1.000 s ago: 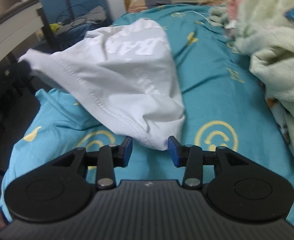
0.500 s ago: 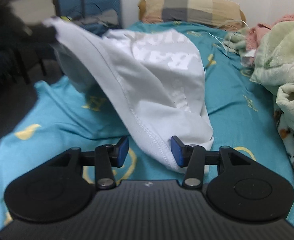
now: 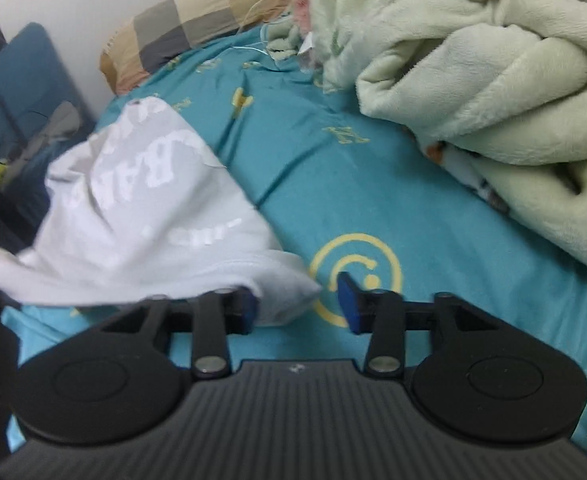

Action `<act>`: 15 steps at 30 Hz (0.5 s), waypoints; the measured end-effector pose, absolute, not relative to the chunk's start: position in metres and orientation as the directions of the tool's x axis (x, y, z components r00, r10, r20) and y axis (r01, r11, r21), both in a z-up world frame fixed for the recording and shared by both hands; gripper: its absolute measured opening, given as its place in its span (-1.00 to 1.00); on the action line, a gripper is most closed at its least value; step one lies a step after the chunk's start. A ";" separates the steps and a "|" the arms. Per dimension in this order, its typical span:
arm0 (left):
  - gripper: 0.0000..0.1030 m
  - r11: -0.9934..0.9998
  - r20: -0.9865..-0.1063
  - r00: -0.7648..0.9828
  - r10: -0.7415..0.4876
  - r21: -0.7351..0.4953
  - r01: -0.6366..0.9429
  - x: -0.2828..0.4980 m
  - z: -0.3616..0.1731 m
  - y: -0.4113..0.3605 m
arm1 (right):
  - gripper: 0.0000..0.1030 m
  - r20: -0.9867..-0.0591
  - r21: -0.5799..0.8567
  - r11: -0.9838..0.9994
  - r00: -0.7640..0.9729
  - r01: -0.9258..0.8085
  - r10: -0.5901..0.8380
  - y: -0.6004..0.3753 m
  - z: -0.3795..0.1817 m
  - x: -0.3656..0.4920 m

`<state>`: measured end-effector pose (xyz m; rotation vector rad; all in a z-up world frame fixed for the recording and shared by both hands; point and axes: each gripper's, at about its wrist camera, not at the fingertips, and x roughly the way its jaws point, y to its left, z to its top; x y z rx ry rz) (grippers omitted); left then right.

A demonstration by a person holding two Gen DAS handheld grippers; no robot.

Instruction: Fold clothes

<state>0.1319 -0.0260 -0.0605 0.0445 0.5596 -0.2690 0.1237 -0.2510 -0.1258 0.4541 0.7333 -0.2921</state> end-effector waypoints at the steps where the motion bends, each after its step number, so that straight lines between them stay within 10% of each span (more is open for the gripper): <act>1: -0.80 0.963 -0.537 0.810 -0.235 -0.018 0.267 0.132 -0.064 -0.028 | -0.50 -0.685 0.309 0.867 0.724 0.391 -0.082 -0.249 -0.123 0.123; 15: -0.36 0.939 -0.610 0.766 -0.202 0.102 0.329 0.125 -0.092 -0.045 | -0.75 -0.472 0.525 0.845 0.860 0.101 0.191 -0.240 -0.083 0.121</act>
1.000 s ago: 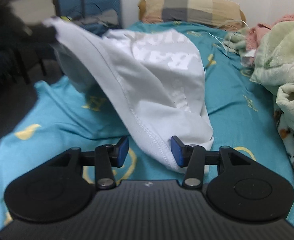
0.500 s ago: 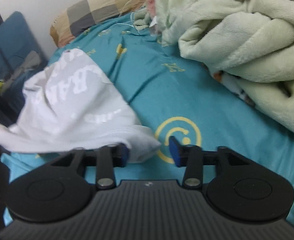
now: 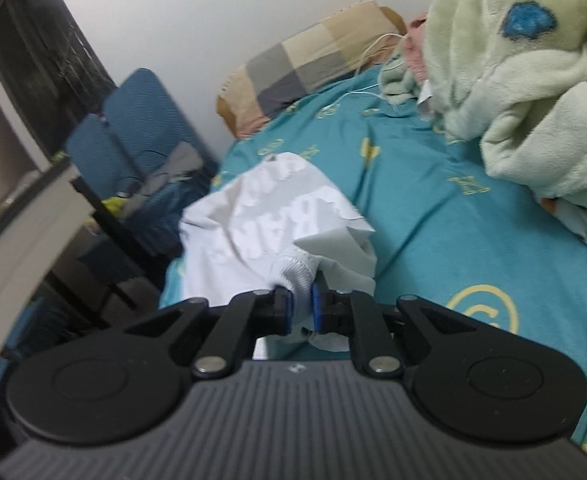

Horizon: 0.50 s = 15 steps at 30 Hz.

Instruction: Fold clothes

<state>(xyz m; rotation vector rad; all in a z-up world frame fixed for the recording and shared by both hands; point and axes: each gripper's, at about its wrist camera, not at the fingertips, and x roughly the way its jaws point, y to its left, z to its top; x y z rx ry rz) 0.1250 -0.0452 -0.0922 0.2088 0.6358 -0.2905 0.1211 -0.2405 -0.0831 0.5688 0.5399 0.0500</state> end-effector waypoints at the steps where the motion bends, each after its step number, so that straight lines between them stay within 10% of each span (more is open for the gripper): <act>1: -0.28 0.934 -0.609 0.767 -0.201 0.117 0.338 0.122 -0.092 -0.048 | -0.75 -0.467 0.546 0.833 0.857 0.086 0.218 -0.242 -0.083 0.123; 9: 0.43 0.876 -0.555 0.808 -0.196 0.271 0.399 0.095 -0.091 -0.069 | -0.75 -0.392 0.684 0.730 0.840 -0.006 0.375 -0.258 -0.075 0.129; 15: 0.51 0.913 -0.468 0.868 -0.165 0.260 0.314 0.099 -0.090 -0.082 | -0.75 -0.328 0.719 0.689 0.826 -0.097 0.459 -0.259 -0.064 0.127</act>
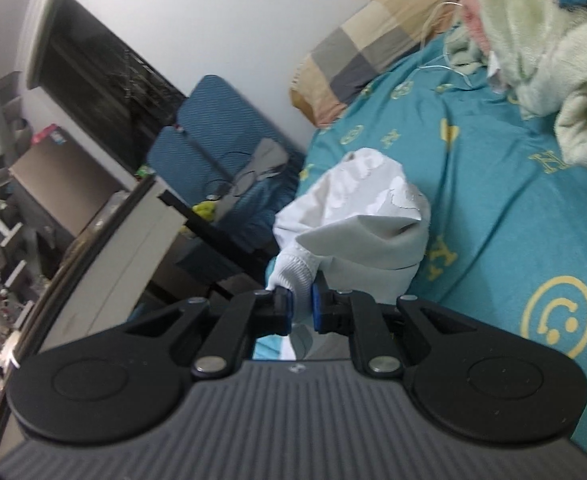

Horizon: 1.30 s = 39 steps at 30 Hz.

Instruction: Fold clothes

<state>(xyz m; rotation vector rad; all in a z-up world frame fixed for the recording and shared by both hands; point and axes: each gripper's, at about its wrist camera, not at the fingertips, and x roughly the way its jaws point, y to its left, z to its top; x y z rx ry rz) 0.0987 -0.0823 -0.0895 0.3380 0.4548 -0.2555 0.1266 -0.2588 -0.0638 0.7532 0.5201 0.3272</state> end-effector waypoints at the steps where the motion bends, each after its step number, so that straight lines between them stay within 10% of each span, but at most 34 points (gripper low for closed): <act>1: 0.51 0.932 -0.459 0.877 -0.140 0.237 0.273 0.104 -0.090 -0.082 | -0.75 -0.320 0.720 0.685 0.823 -0.110 0.469 -0.258 -0.062 0.126; 13: 0.48 0.984 -0.569 0.806 0.159 0.023 -0.178 0.134 -0.096 -0.027 | -0.75 -0.304 0.677 0.732 0.877 -0.076 0.373 -0.262 -0.061 0.120; 23: 0.32 0.976 -0.609 0.780 0.146 -0.038 -0.213 0.132 -0.084 -0.007 | -0.73 -0.511 0.491 0.862 0.843 0.126 0.168 -0.257 -0.082 0.132; 30: -0.08 0.977 -0.547 0.828 0.121 -0.083 -0.197 0.132 -0.068 -0.004 | -0.31 -0.678 0.344 0.917 0.730 0.203 0.093 -0.251 -0.113 0.140; 39: -0.58 0.976 -0.460 0.885 0.066 -0.155 -0.153 0.128 -0.045 0.004 | -0.25 -0.754 0.212 0.959 0.656 0.187 0.039 -0.240 -0.130 0.134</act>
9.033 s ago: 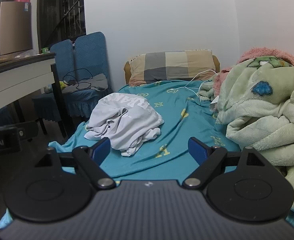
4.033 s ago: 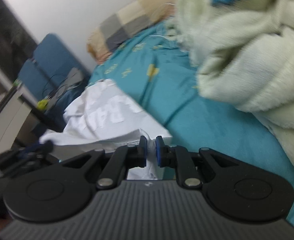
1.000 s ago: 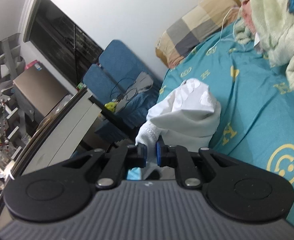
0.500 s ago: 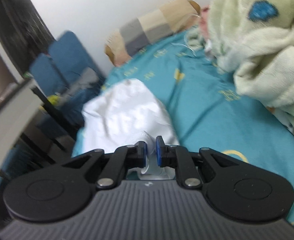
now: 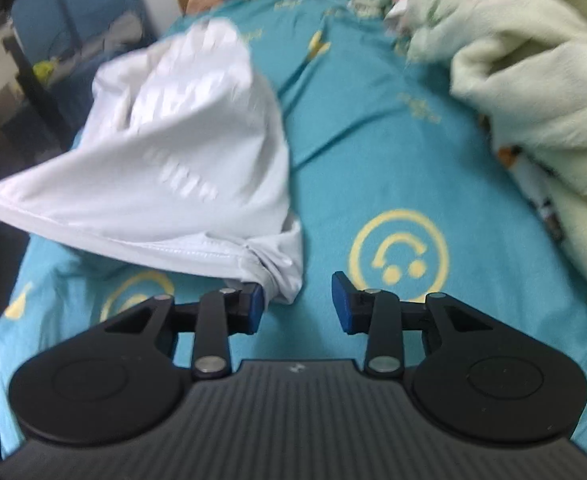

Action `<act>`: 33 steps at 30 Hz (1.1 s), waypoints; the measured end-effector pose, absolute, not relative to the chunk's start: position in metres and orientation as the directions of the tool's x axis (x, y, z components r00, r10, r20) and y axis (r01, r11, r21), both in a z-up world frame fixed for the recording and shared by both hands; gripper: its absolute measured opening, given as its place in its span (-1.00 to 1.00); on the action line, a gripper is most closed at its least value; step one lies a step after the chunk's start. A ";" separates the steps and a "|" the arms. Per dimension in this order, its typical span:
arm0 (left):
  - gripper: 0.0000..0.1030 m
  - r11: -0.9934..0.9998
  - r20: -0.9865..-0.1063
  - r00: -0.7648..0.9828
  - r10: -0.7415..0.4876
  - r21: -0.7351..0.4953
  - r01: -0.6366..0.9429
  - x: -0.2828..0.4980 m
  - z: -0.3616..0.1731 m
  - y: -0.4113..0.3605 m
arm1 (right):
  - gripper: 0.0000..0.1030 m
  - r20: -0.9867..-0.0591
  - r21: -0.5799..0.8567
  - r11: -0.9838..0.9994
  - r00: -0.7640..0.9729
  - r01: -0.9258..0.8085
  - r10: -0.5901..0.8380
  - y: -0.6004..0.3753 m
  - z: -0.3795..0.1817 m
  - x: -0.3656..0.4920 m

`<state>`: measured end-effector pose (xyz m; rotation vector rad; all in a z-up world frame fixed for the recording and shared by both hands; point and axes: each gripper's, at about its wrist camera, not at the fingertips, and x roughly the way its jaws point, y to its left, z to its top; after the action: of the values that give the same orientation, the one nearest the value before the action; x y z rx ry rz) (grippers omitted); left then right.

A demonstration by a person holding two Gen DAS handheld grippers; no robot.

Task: Fold clothes
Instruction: 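Raise the held T-shirt high with both grippers, letting it hang open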

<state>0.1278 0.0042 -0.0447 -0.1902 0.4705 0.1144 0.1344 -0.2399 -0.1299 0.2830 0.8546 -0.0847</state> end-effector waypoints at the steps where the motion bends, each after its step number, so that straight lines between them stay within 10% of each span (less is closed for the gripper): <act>1: -0.60 0.977 -0.436 0.898 0.057 -0.159 -0.139 0.125 -0.039 0.004 | -0.25 -0.730 0.234 0.952 0.683 0.196 0.039 -0.244 -0.123 0.130; 10: -0.72 0.984 -0.250 0.966 -0.071 -0.176 0.026 0.098 0.009 -0.004 | -0.25 -0.461 0.418 0.888 0.887 0.194 0.024 -0.274 -0.076 0.091; 21: -0.74 0.975 -0.260 0.951 -0.166 -0.185 0.119 0.090 0.013 -0.014 | -0.24 -0.538 0.683 0.689 0.805 0.242 0.250 -0.299 -0.108 0.131; 27: -0.75 0.981 -0.236 0.960 -0.150 -0.154 0.115 0.086 0.014 -0.017 | -0.29 -0.610 0.545 0.809 0.766 0.220 0.202 -0.272 -0.113 0.145; 28: -0.76 0.982 -0.233 0.962 -0.143 -0.152 0.109 0.086 0.015 -0.017 | -0.57 -0.624 0.507 0.836 0.760 0.212 0.185 -0.266 -0.113 0.147; 33: -0.82 0.981 -0.191 0.975 -0.110 -0.181 0.075 0.081 0.031 -0.008 | -0.88 -0.430 0.337 0.931 0.903 0.140 0.020 -0.245 -0.067 0.121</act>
<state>0.0813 -0.0077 0.0313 -0.1740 0.2019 -0.0934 0.1213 -0.2455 -0.0666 0.3709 0.4430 -0.0633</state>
